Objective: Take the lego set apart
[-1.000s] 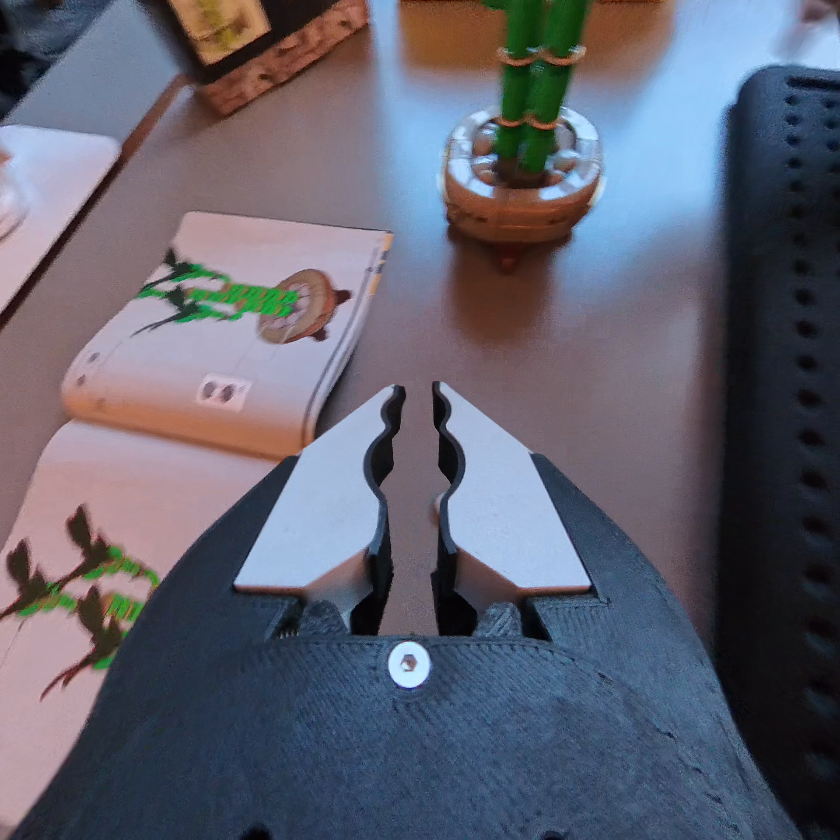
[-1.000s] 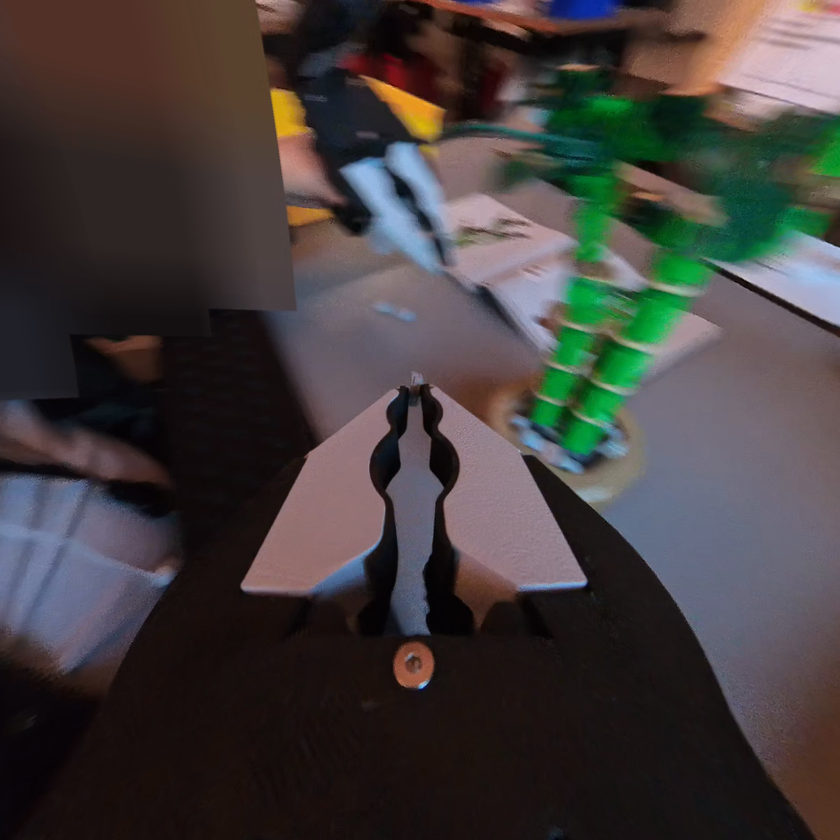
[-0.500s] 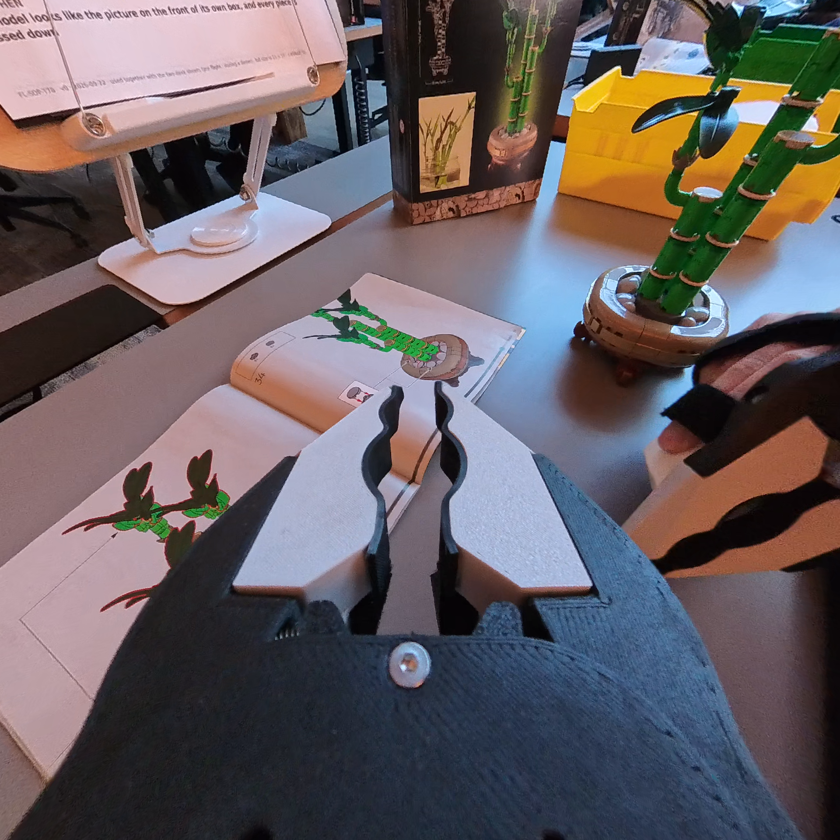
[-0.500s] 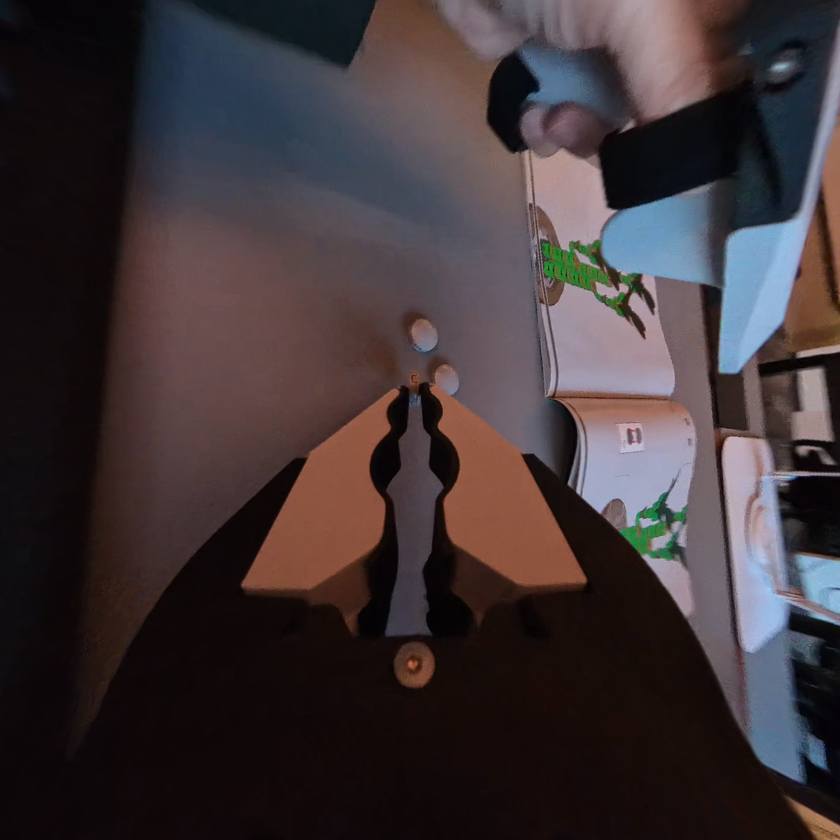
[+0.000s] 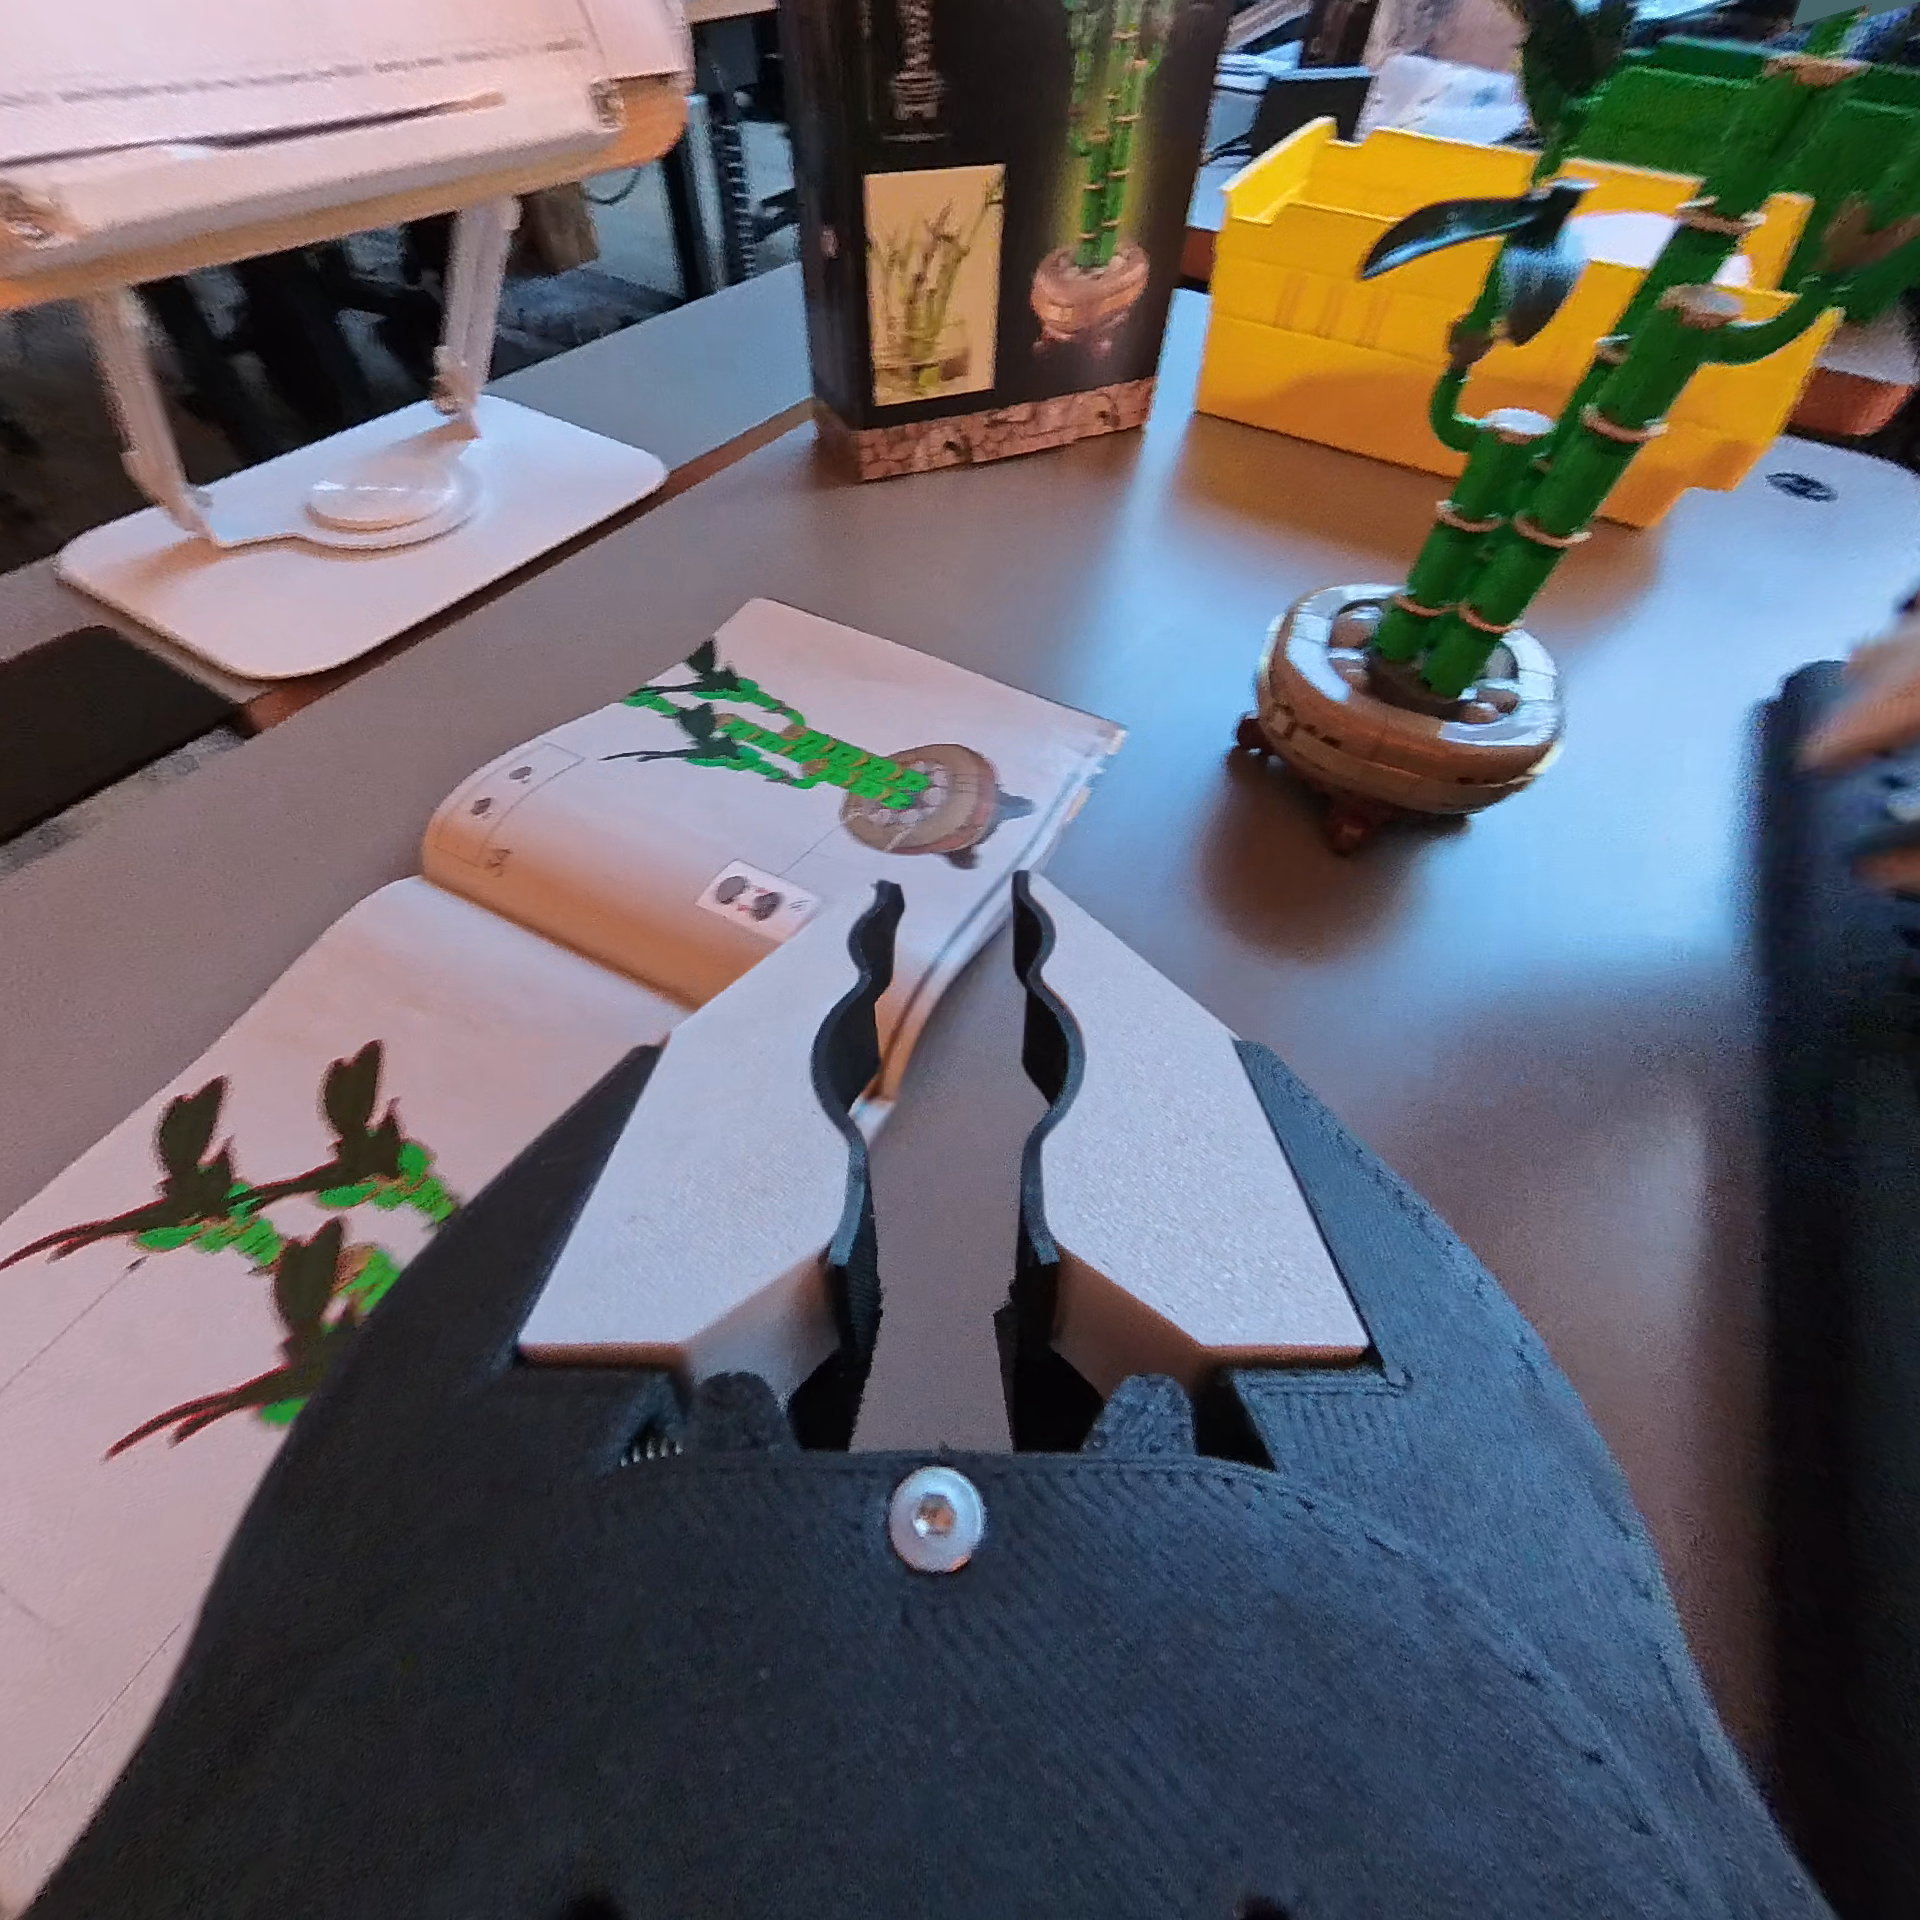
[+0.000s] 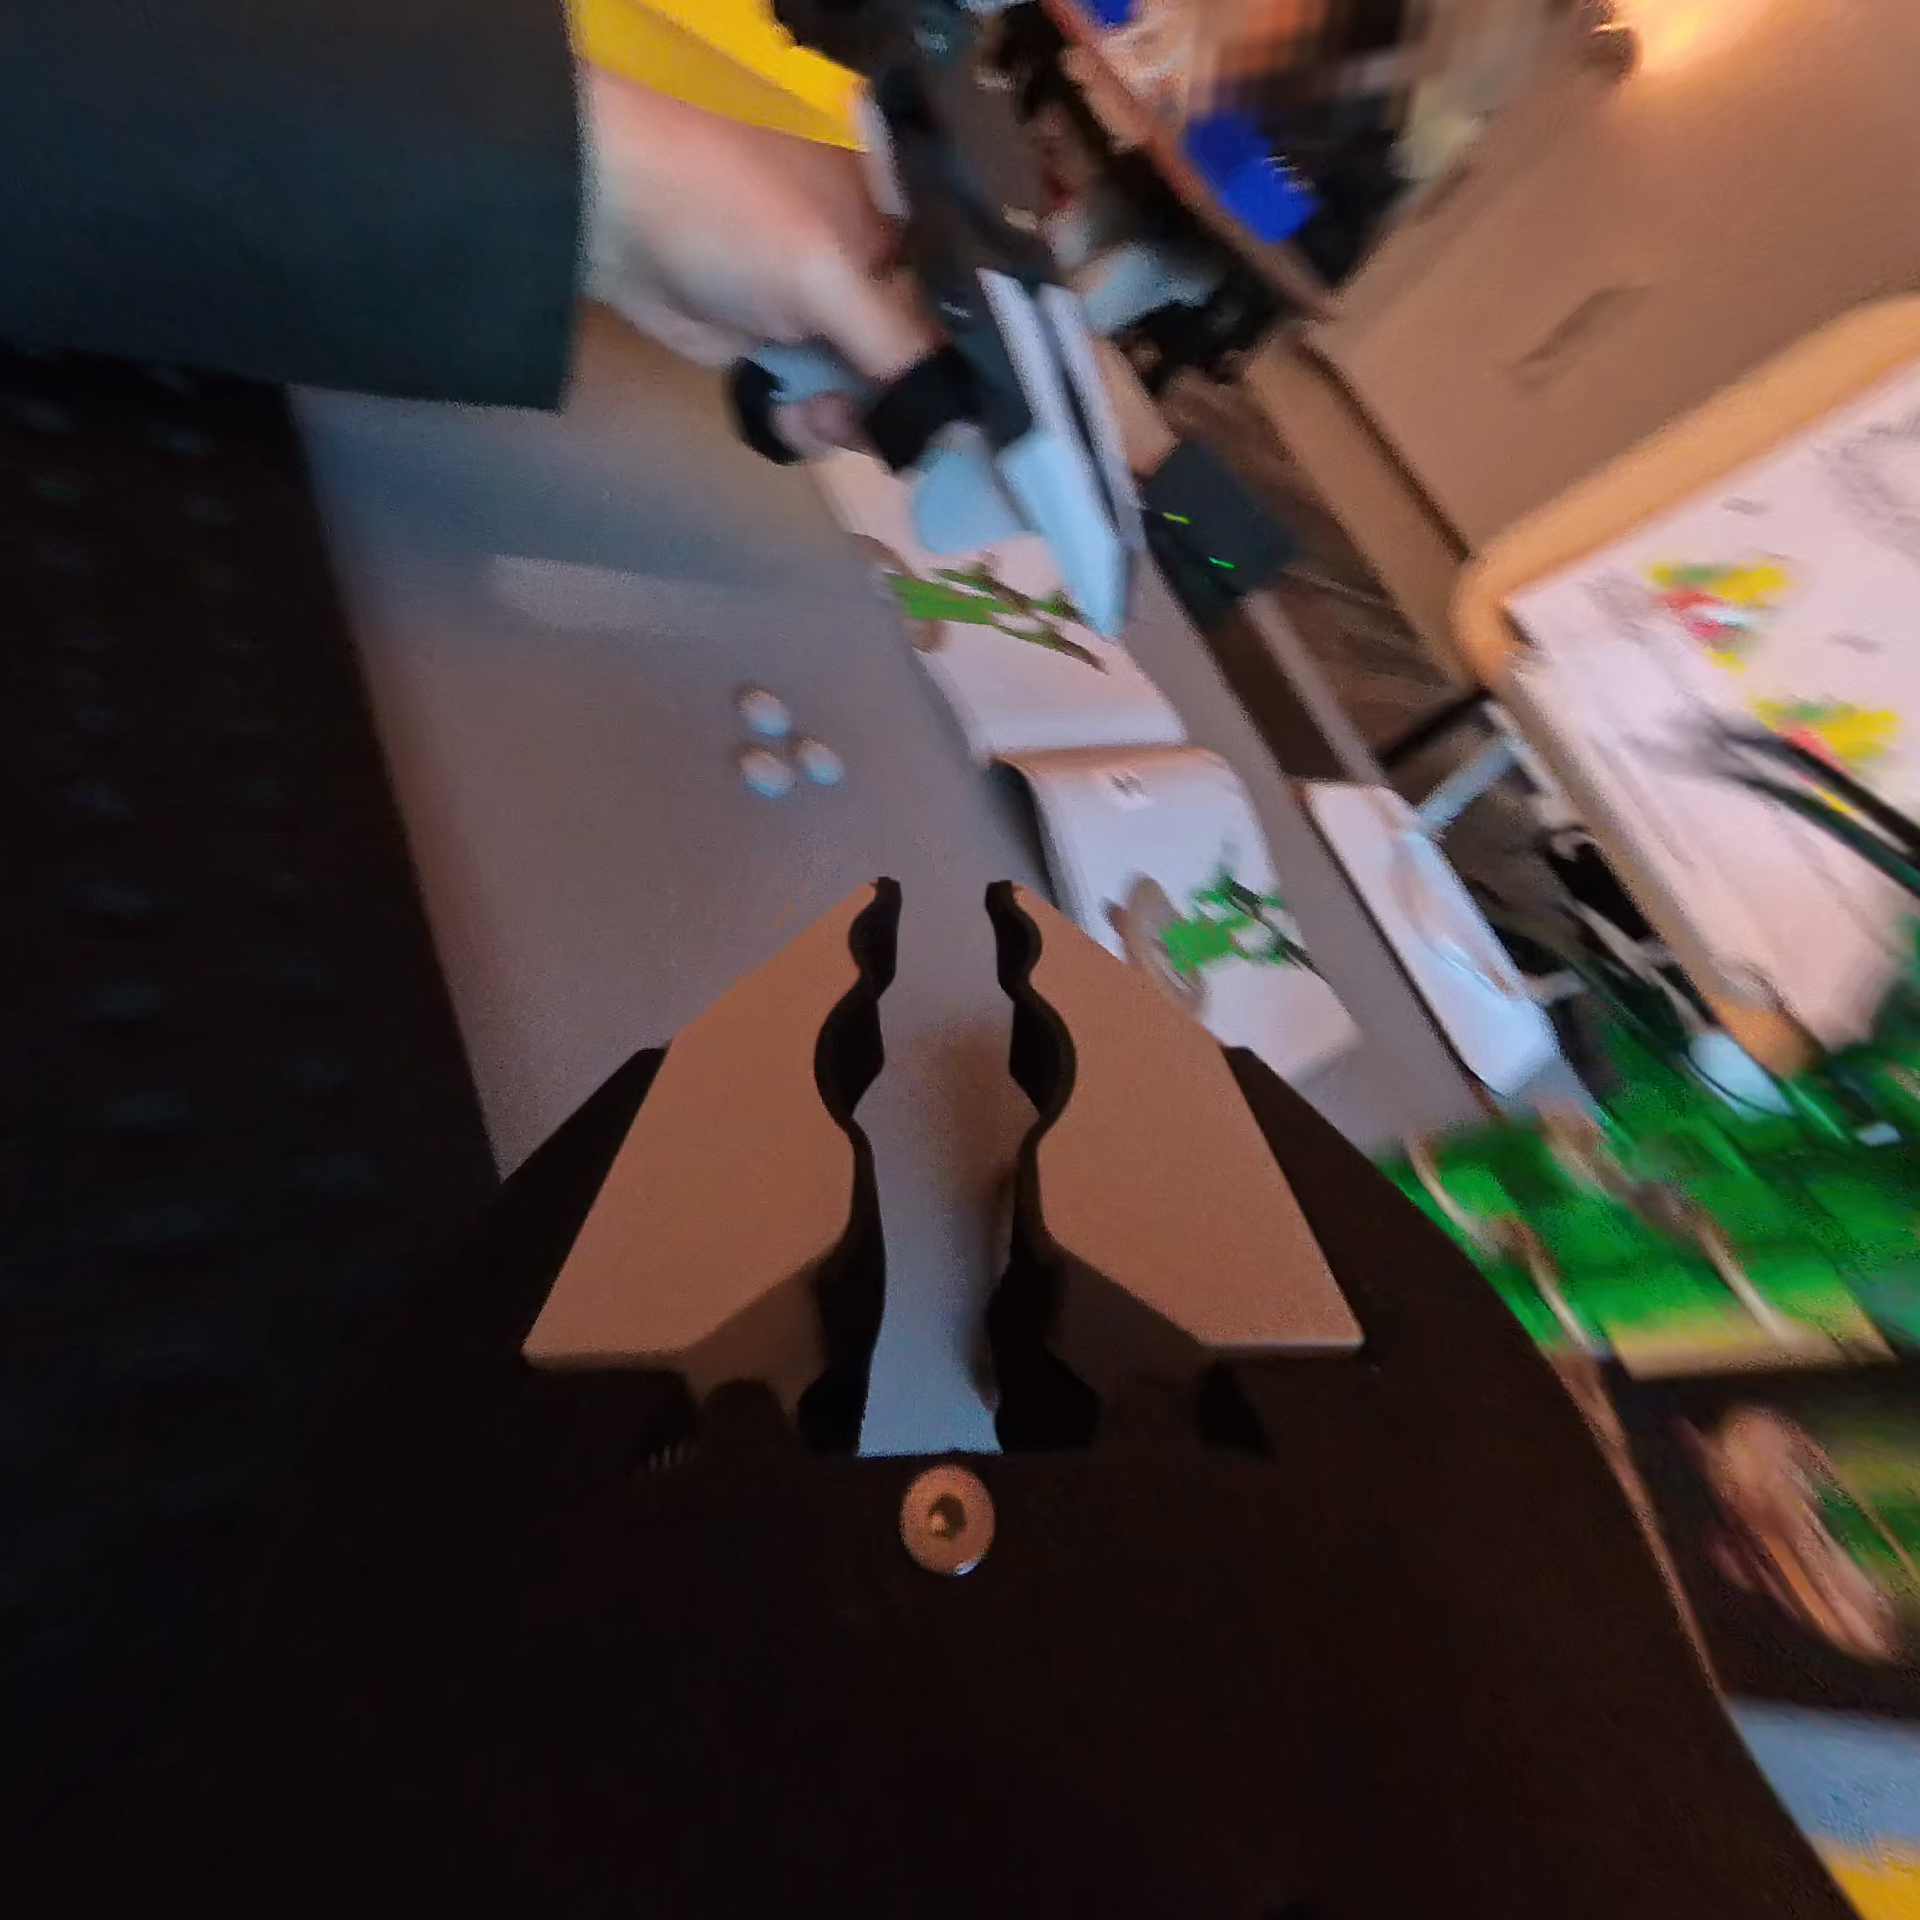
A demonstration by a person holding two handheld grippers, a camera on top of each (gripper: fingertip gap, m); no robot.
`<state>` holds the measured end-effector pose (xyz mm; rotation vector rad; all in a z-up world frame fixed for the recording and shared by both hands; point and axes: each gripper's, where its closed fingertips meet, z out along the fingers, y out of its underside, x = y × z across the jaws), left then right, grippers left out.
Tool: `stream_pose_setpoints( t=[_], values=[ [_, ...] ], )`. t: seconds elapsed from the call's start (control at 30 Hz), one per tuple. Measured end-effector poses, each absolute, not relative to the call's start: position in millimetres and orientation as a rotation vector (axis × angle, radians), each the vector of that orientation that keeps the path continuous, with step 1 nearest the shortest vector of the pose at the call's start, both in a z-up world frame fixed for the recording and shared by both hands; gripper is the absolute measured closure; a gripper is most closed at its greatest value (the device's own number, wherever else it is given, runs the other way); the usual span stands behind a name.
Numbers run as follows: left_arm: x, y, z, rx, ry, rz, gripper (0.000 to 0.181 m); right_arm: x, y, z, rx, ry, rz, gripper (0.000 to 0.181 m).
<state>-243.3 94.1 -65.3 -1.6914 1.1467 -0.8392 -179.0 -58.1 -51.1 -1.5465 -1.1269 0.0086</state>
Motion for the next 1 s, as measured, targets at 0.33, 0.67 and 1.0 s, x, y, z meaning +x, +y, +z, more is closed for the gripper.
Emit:
stream_pose_setpoints(
  t=[0.33, 0.67, 1.0],
  values=[
    [-177, 8, -36, -1.507, 1.284, -1.238, 0.158, -56, -42, -72, -1.948, -0.715, 0.124, 0.161],
    [-177, 5, -39, -1.507, 1.291, -1.261, 0.159, -59, -24, -97, -2.069, -0.593, 0.153, 0.160],
    [-179, 6, -39, -1.507, 1.295, -1.261, 0.160, -64, -29, -100, -2.118, -0.595, 0.343, 0.162]
  ],
)
